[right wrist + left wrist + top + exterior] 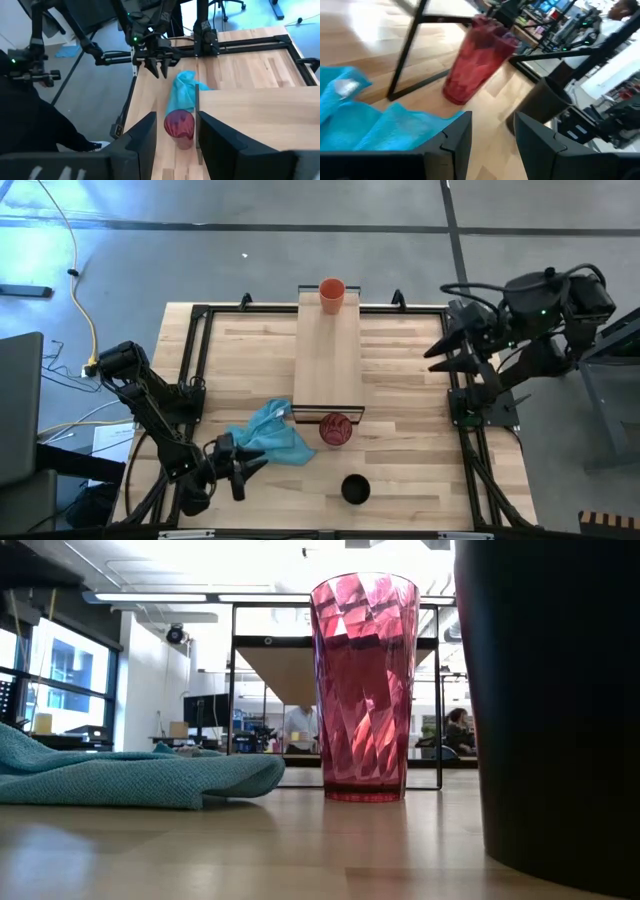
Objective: Stack small to large cups/mugs on shelf
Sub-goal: Put the black cup on the shelf
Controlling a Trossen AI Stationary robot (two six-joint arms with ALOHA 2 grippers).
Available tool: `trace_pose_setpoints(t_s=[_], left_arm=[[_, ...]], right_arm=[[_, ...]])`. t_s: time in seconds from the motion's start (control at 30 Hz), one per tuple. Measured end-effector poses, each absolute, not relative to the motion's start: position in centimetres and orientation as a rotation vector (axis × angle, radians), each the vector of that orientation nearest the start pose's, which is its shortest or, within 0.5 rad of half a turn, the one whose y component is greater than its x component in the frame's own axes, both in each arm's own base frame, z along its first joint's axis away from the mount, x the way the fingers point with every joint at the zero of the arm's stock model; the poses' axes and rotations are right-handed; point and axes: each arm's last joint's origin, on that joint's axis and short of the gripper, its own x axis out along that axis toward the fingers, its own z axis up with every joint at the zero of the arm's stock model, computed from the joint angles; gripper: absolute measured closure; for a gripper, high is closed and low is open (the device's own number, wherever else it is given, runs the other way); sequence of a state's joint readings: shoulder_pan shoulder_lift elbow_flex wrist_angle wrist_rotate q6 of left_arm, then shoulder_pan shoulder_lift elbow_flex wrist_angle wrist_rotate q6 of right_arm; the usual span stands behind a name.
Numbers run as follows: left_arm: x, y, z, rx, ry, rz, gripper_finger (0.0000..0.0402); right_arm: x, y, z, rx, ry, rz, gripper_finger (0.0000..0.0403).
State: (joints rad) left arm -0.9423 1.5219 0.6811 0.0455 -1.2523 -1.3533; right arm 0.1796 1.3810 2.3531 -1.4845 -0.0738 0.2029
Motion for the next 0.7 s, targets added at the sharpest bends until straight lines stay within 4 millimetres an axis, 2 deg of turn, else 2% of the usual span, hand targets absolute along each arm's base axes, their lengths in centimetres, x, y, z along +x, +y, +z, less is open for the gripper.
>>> trace_pose_setpoints(t_s=[0.27, 0.57, 0.7], left_arm=[[19.8, -21.3, 18.9, -0.508, 0.17, 0.224, 0.0268], [24.4, -19.7, 21.9, -0.292, 0.187, -0.009, 0.0268], [26.2, -18.4, 22.5, -0.186, 0.249, -0.07, 0.0268]], right_arm=[[14.2, 3.3, 55.1, 0.132, 0.536, 0.177, 0.0273], [14.1, 3.1, 55.0, 0.129, 0.545, 0.119, 0.0272], [14.0, 3.1, 55.0, 0.134, 0.546, 0.116, 0.0272]])
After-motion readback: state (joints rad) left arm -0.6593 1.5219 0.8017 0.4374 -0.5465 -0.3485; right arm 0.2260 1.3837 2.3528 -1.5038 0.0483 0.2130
